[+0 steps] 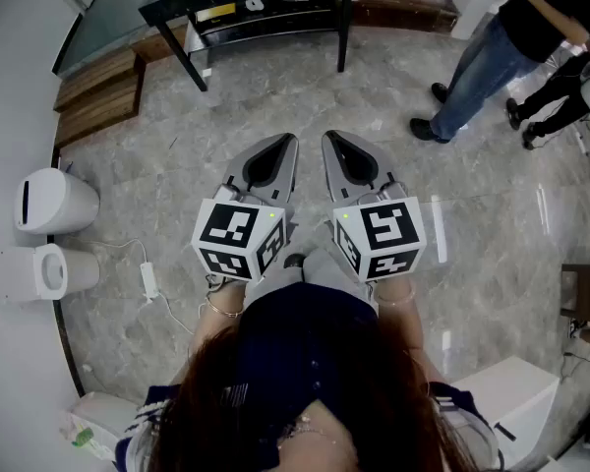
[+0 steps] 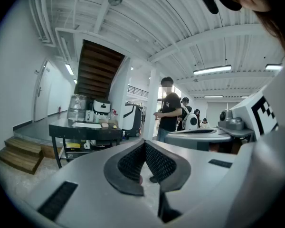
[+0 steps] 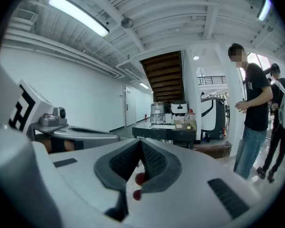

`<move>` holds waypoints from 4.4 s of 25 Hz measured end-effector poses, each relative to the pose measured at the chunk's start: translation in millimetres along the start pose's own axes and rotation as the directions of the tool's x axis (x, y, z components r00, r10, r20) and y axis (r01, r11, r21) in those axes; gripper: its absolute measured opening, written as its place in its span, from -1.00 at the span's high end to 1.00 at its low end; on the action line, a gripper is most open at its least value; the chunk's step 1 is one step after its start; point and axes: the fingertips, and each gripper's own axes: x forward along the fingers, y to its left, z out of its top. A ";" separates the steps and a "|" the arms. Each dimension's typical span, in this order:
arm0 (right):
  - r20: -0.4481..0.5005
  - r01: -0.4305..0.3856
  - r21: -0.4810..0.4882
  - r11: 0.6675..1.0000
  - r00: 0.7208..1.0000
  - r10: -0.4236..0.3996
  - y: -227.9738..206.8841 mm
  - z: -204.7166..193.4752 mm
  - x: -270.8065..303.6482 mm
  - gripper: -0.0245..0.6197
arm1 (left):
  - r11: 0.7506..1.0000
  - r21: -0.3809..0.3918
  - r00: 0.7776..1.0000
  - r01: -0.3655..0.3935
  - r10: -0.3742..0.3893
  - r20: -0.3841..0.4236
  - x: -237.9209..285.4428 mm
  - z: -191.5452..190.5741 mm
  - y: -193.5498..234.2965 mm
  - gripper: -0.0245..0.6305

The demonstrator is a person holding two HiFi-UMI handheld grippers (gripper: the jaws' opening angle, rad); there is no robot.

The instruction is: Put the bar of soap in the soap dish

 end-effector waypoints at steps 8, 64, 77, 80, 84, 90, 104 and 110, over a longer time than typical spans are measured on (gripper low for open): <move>0.012 -0.001 0.034 0.999 1.000 0.000 -10.0 -3.3 -1.0 0.90 | 1.000 -0.001 1.000 0.005 -0.005 -0.012 8.0 -6.1 -4.6 0.92; 0.057 -0.007 0.080 0.997 0.998 0.002 -153.5 76.0 427.0 0.89 | 0.998 -0.018 0.998 0.066 -0.067 -0.023 325.0 76.1 321.3 0.92; 0.090 0.009 0.113 0.994 0.996 -0.019 -265.8 87.7 523.5 0.81 | 0.995 0.017 0.994 0.097 -0.096 -0.046 465.7 99.7 360.5 0.92; 0.081 0.015 0.115 0.993 0.996 -0.025 -299.3 95.5 549.7 0.81 | 0.994 0.015 0.993 0.104 -0.103 -0.051 506.5 113.1 370.0 0.92; 0.065 0.024 0.105 0.994 0.997 -0.031 -344.9 106.6 585.5 0.80 | 0.996 0.012 0.995 0.091 -0.091 -0.049 560.4 133.4 387.1 0.92; 0.050 0.033 0.130 0.991 0.998 -0.040 -405.9 106.7 632.0 0.80 | 0.997 0.020 0.996 0.070 -0.069 -0.053 624.1 147.1 406.2 0.92; -0.033 0.070 0.151 0.986 0.997 -0.066 -486.7 86.6 734.6 0.68 | 0.999 -0.026 0.995 0.037 -0.039 -0.088 723.1 148.0 485.3 0.92; -0.080 0.145 0.160 0.976 0.988 -0.134 -523.3 86.4 786.5 0.63 | 0.997 -0.035 0.992 0.074 -0.077 -0.101 780.4 159.4 531.7 0.92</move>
